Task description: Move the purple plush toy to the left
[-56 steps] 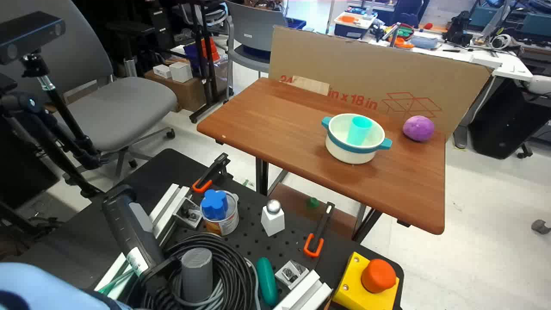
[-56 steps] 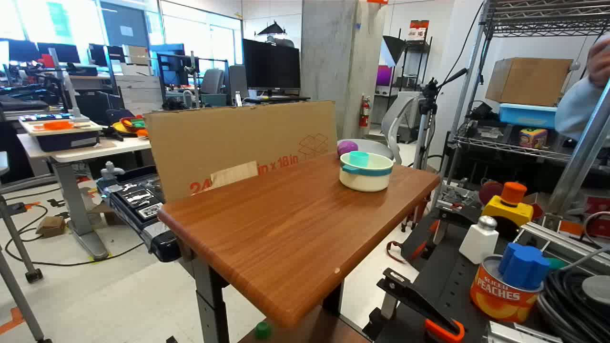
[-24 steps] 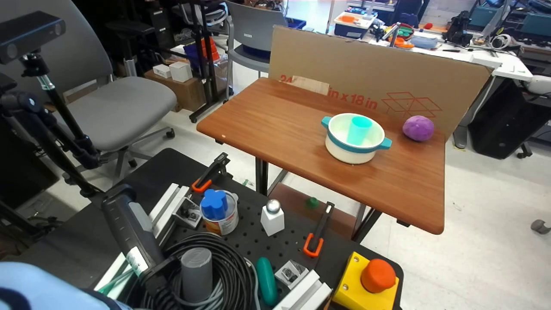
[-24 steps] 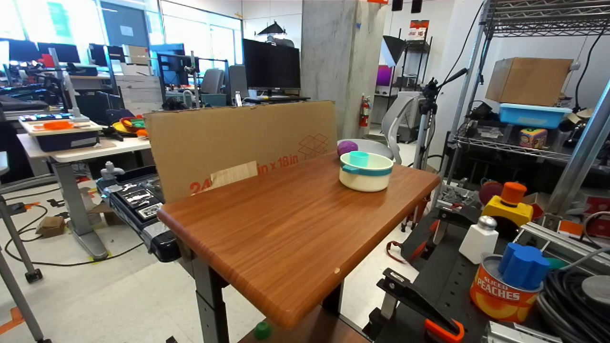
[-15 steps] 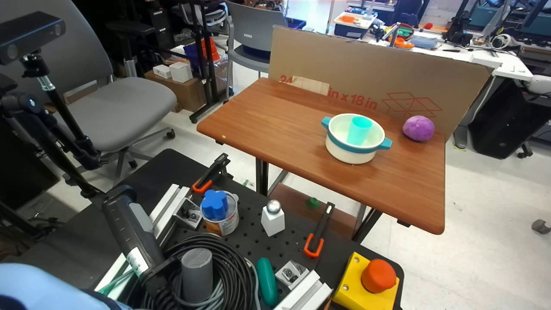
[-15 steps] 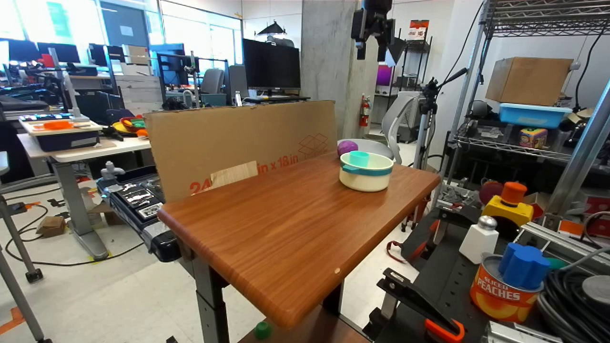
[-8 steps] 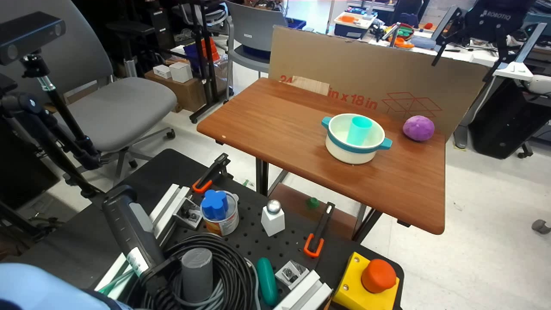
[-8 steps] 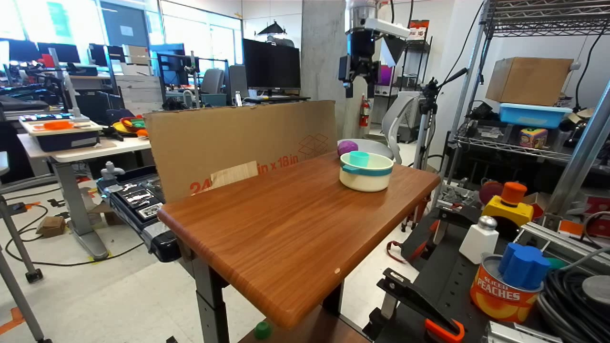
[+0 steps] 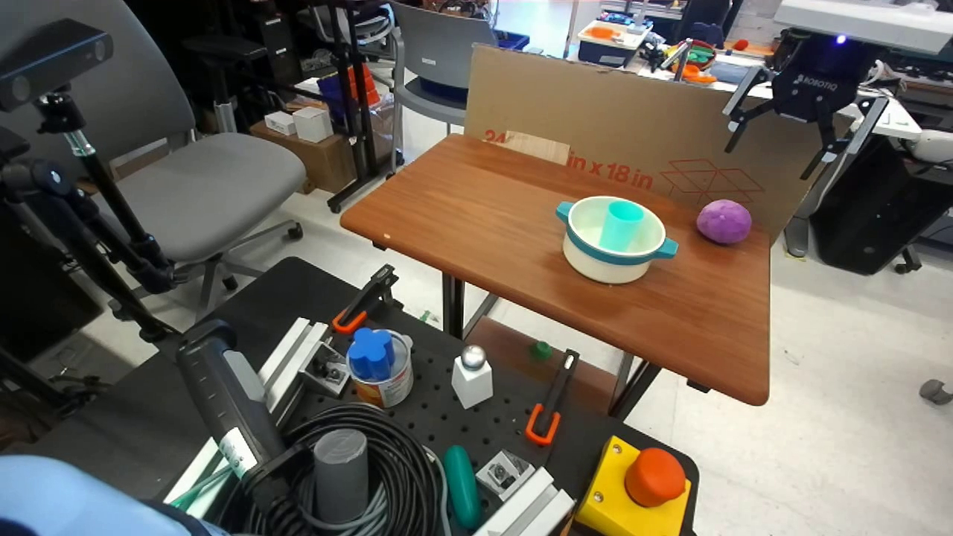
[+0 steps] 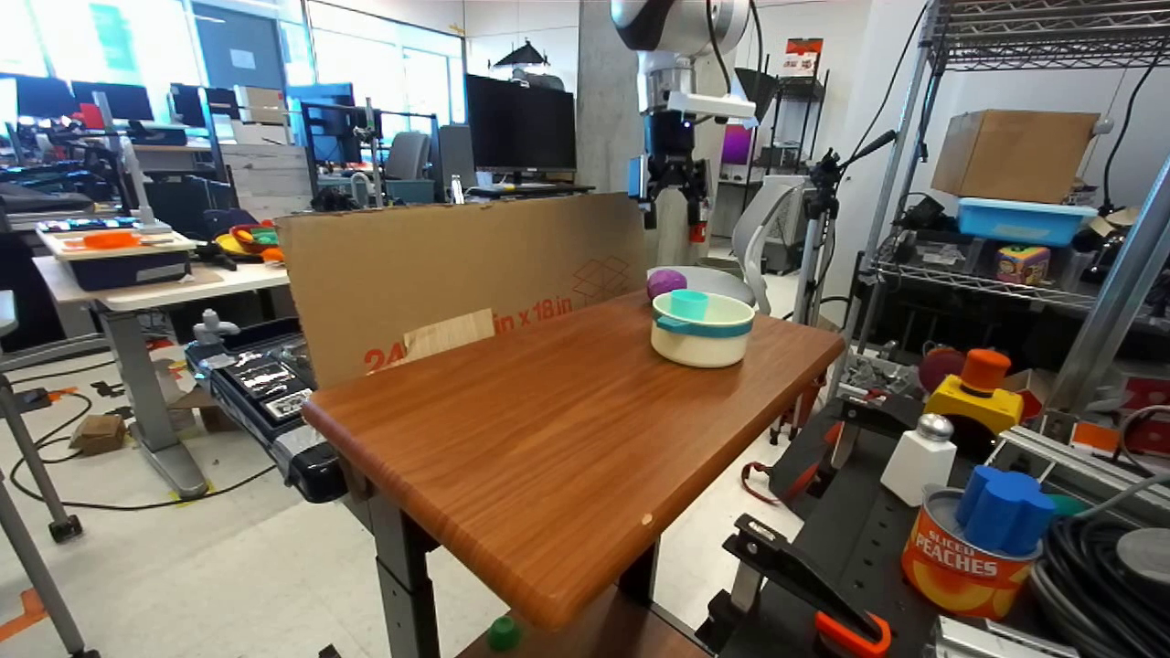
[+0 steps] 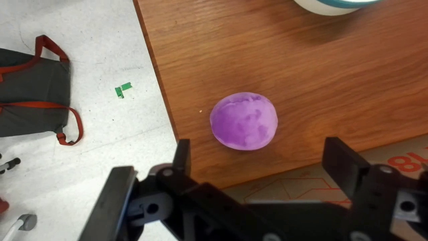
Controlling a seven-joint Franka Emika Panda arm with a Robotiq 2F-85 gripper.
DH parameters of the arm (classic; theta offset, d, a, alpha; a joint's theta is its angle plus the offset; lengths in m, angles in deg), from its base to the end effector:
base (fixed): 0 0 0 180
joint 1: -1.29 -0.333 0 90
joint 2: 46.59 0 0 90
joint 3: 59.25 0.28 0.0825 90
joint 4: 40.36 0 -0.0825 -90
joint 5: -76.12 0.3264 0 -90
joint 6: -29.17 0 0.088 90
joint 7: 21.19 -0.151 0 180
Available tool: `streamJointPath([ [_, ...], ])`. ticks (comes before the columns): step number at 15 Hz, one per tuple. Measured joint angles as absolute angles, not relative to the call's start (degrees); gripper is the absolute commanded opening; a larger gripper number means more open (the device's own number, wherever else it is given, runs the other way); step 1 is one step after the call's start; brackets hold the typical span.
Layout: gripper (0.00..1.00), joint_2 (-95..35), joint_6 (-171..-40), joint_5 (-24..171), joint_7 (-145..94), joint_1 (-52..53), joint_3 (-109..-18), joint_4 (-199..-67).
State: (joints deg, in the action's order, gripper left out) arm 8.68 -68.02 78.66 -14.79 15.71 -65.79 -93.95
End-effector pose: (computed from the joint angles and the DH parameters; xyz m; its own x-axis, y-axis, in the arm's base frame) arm 0.6344 -0.2114 0.2336 0.9540 -0.2210 -0.2025 -0.2197 -0.9751 0.0293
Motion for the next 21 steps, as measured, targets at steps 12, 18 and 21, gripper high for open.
streamJointPath([
  [12, 0.65, 22.9, -63.9, 75.6, -21.9, 15.5, -66.3, -79.8],
  [18, 0.23, 25.7, -61.9, 73.7, -23.9, 14.9, -67.1, -77.2],
  [21, 0.17, 25.6, -61.7, 73.4, -23.9, 14.5, -67.1, -75.9],
])
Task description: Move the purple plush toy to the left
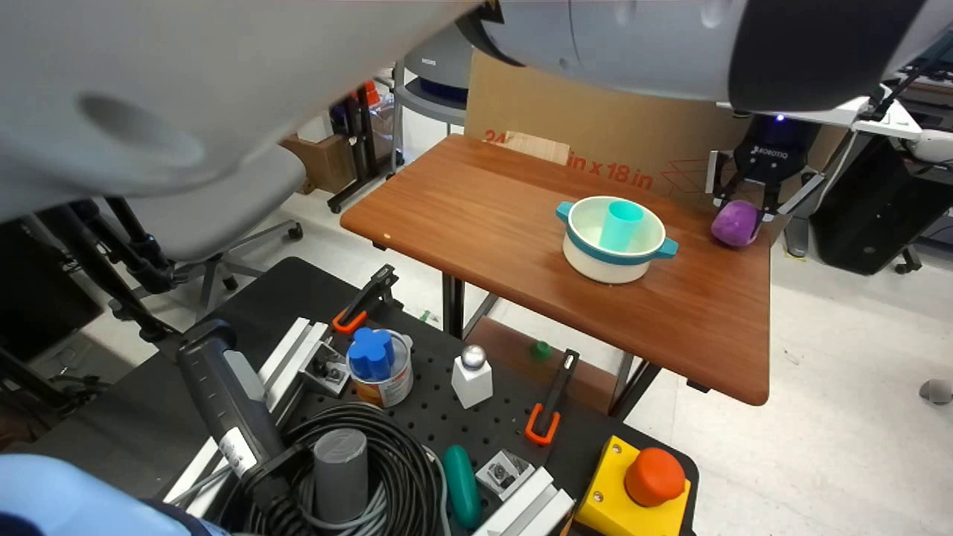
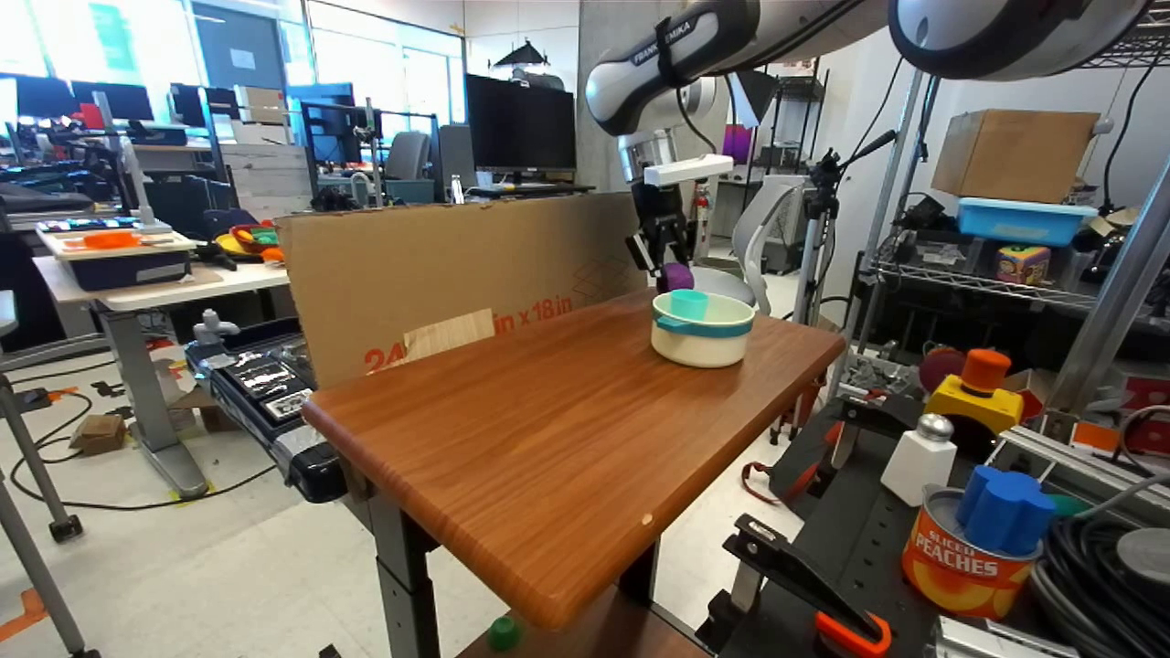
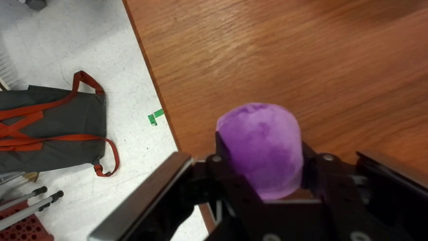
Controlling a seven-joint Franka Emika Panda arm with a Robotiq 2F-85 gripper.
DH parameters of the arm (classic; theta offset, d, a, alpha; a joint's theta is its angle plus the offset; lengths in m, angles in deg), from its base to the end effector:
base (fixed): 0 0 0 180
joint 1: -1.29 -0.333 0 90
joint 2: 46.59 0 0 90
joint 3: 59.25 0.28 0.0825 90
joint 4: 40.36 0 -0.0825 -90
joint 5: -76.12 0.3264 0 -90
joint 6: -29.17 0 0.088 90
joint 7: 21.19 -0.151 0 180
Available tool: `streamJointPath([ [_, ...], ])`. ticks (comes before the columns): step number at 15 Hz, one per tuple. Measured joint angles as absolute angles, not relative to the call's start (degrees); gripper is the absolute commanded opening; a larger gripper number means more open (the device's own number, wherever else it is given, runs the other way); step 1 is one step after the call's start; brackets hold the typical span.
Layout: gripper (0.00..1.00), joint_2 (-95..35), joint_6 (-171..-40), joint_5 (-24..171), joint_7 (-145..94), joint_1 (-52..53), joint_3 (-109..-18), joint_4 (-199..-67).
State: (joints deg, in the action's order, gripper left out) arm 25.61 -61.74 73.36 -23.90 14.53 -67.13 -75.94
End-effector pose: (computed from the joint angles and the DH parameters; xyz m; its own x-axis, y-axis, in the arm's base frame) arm 0.6356 -0.2103 0.1534 0.8993 -0.3387 -0.2766 -0.2946 -0.9367 0.1892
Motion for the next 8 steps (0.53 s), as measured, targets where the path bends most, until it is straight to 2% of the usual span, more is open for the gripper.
streamJointPath([
  [8, 0.16, 18.3, -62.1, 72.5, -14.9, 7.6, -66.6, -79.2],
])
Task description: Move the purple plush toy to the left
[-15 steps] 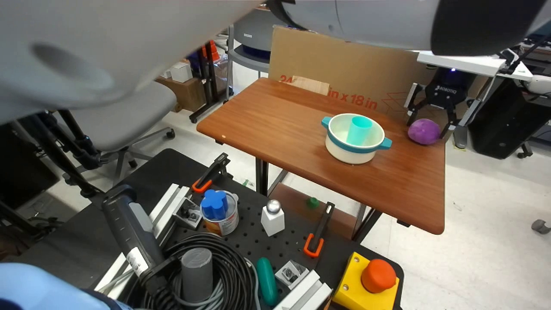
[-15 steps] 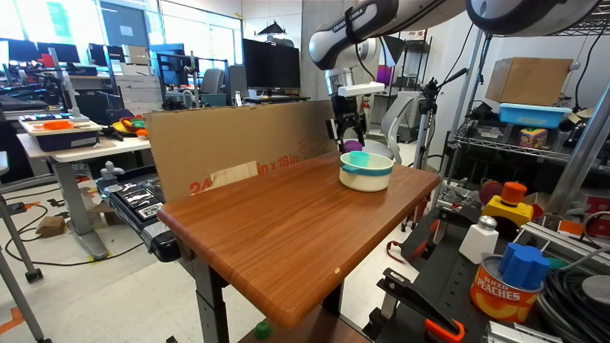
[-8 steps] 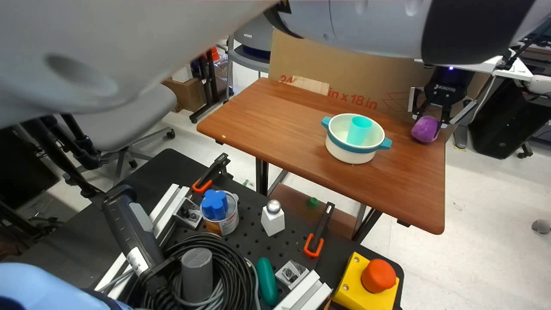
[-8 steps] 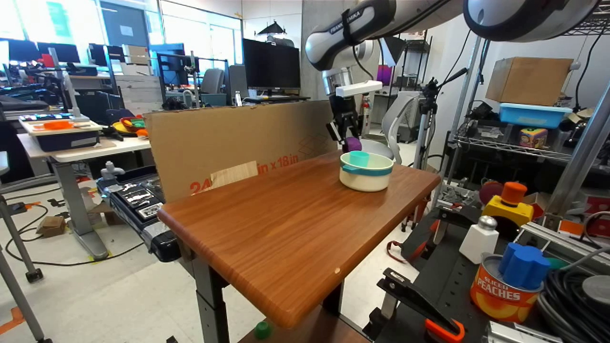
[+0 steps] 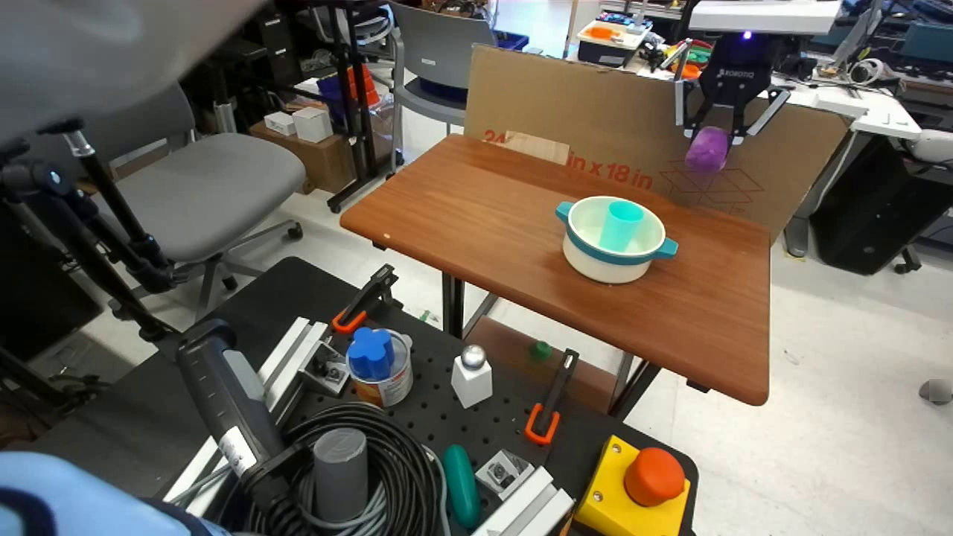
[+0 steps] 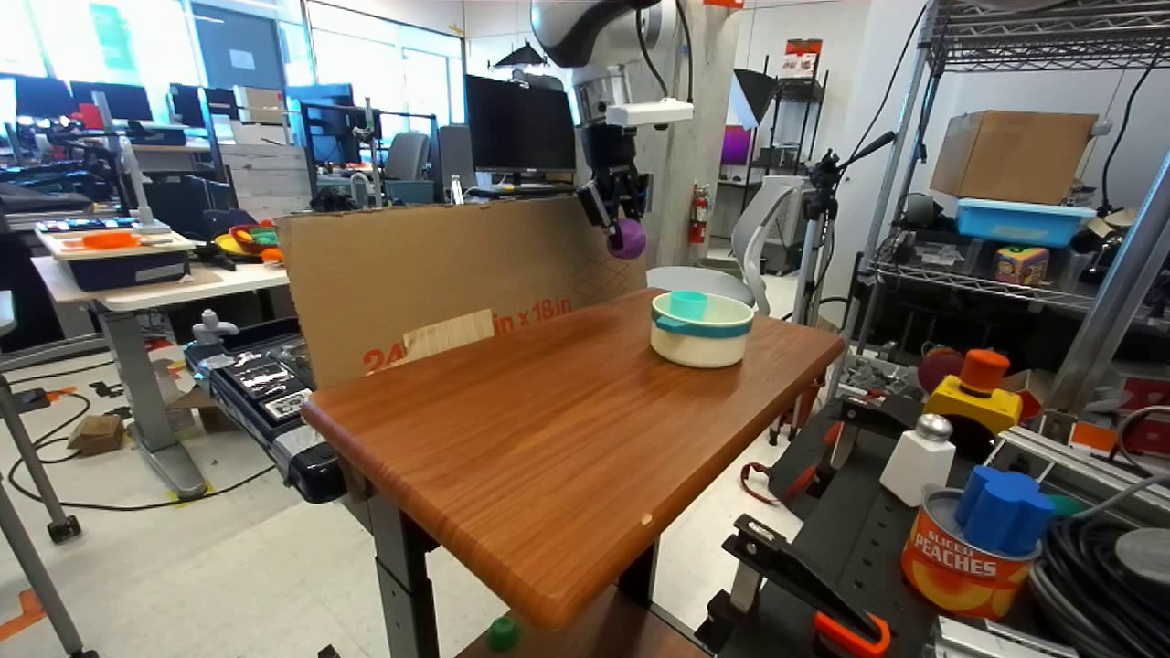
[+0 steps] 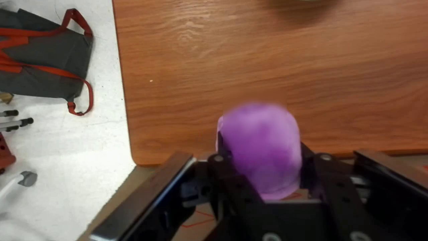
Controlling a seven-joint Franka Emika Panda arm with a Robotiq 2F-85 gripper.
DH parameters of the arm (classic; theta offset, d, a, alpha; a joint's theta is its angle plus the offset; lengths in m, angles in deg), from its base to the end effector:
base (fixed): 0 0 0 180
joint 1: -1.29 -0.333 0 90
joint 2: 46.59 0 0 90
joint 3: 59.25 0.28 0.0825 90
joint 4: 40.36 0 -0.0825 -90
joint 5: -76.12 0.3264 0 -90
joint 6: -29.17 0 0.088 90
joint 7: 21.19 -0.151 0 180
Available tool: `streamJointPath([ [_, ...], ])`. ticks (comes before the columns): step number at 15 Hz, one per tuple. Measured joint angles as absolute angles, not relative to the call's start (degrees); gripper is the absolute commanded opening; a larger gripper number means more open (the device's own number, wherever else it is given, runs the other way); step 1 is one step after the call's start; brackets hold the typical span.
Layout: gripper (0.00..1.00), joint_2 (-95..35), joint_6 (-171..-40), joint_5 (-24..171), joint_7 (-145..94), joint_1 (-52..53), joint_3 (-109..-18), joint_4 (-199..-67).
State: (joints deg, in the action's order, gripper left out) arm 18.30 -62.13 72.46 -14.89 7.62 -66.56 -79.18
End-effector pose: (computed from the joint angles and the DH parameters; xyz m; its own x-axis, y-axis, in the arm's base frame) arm 0.6662 -0.1341 0.2178 0.9706 -0.0751 -0.2287 -0.0405 -0.9875 0.1524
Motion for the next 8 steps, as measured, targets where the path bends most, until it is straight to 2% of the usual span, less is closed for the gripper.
streamJointPath([
  [8, 0.16, 13.3, -67.5, 67.8, -9.8, -0.5, -66.5, -99.5],
])
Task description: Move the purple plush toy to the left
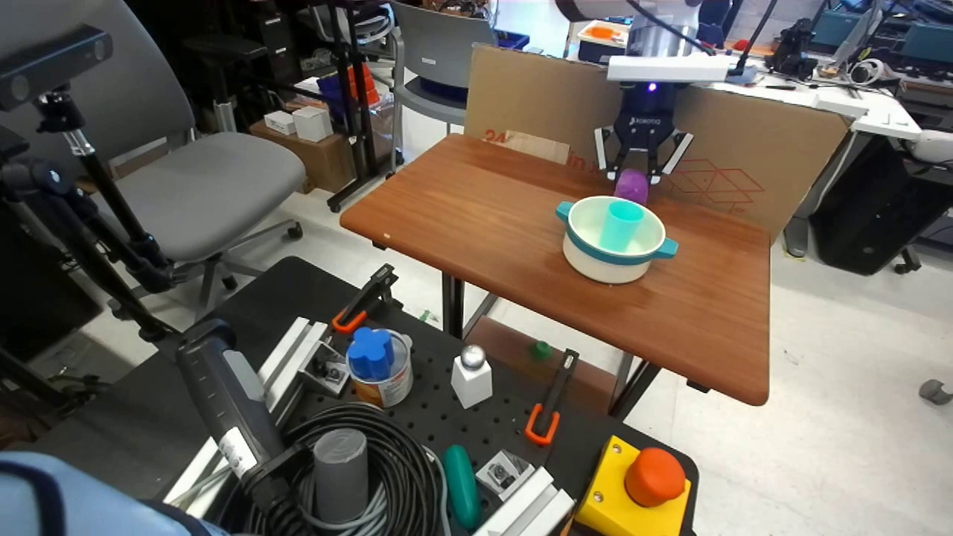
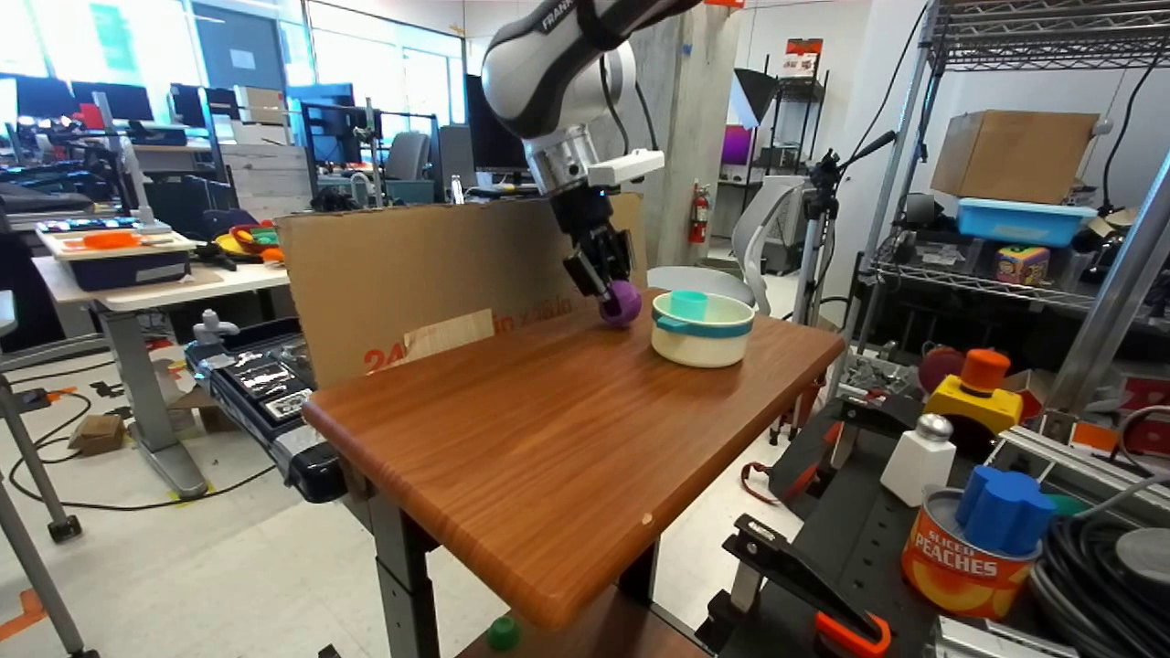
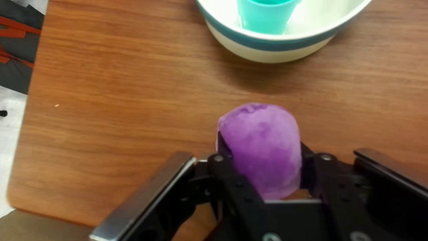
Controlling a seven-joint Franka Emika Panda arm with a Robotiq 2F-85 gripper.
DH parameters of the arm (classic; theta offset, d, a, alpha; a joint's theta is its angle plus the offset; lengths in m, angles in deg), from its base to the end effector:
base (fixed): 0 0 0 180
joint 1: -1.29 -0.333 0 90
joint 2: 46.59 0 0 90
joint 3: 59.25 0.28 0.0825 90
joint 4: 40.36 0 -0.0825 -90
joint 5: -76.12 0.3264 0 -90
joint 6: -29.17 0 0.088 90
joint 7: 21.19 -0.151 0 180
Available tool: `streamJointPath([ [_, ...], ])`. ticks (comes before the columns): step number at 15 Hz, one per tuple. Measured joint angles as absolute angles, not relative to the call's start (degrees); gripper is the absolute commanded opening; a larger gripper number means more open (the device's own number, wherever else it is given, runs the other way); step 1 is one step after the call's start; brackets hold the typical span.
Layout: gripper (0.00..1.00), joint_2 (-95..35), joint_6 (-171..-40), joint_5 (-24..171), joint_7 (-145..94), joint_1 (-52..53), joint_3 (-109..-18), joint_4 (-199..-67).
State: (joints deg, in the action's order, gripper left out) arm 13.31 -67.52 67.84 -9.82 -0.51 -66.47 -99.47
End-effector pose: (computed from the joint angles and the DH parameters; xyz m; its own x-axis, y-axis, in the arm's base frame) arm 0.6329 -0.0606 0.1496 0.8988 0.1386 -0.4158 0.2198 -0.9633 0.1541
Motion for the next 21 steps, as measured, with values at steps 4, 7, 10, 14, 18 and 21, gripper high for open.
streamJointPath([
  [4, 0.66, 9.5, -71.9, 64.3, -9.9, -2.9, -66.4, -109.0],
  [7, 0.72, 5.5, -76.2, 61.7, -10.2, -3.0, -65.2, -116.3],
  [10, 0.93, 1.3, -82.4, 60.0, -10.3, -3.0, -64.5, -124.2],
  [14, 1.00, -4.2, -93.7, 58.9, -10.3, -2.9, -63.7, -135.2],
  [18, 1.00, -11.3, -105.0, 58.5, -10.2, -2.6, -63.4, -146.5],
  [21, 1.00, -18.5, -110.8, 58.5, -9.3, -0.9, -62.9, -154.8],
])
